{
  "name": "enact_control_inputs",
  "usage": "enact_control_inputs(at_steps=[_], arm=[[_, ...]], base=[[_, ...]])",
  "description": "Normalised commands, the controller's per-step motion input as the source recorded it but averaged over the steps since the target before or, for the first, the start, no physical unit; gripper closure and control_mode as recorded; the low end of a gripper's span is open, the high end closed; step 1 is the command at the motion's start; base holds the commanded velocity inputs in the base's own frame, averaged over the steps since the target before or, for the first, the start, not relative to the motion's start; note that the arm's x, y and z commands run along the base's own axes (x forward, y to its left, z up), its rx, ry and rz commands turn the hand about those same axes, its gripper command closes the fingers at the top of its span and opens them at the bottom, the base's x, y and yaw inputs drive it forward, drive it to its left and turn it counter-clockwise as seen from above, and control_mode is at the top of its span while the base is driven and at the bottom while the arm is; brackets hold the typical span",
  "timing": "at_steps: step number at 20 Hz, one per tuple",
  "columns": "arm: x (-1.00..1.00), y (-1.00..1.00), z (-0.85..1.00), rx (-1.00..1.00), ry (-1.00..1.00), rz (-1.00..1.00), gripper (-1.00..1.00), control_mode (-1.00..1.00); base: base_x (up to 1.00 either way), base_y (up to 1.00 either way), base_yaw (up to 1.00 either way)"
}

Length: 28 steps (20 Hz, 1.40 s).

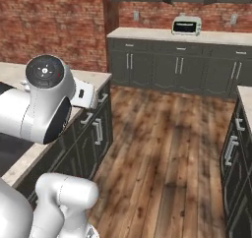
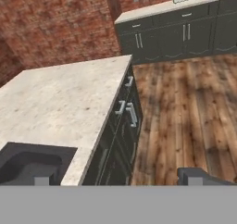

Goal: Close all open cabinet doors.

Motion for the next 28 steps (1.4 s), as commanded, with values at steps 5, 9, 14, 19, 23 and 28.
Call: enact_control_inputs(at_steps=[5, 9, 14, 19, 23, 28], arm=[[0.0, 0.0, 0.0, 0.0, 0.0, 0.0, -1.0, 1.0], [0.0, 0.0, 0.0, 0.0, 0.0, 0.0, -1.0, 1.0], [0.0, 0.0, 0.0, 0.0, 0.0, 0.0, -1.0, 1.0], [0.0, 0.0, 0.0, 0.0, 0.0, 0.0, -1.0, 1.0], [0.0, 0.0, 0.0, 0.0, 0.0, 0.0, -1.0, 1.0], [0.0, 0.0, 0.0, 0.0, 0.0, 0.0, -1.0, 1.0]], base=[[0.78, -0.38, 0.0], [0.75, -0.4, 0.0], [0.77, -0.43, 0.0], [0.79, -0.44, 0.0], [0.78, -0.45, 0.0], [0.77, -0.47, 0.0]])
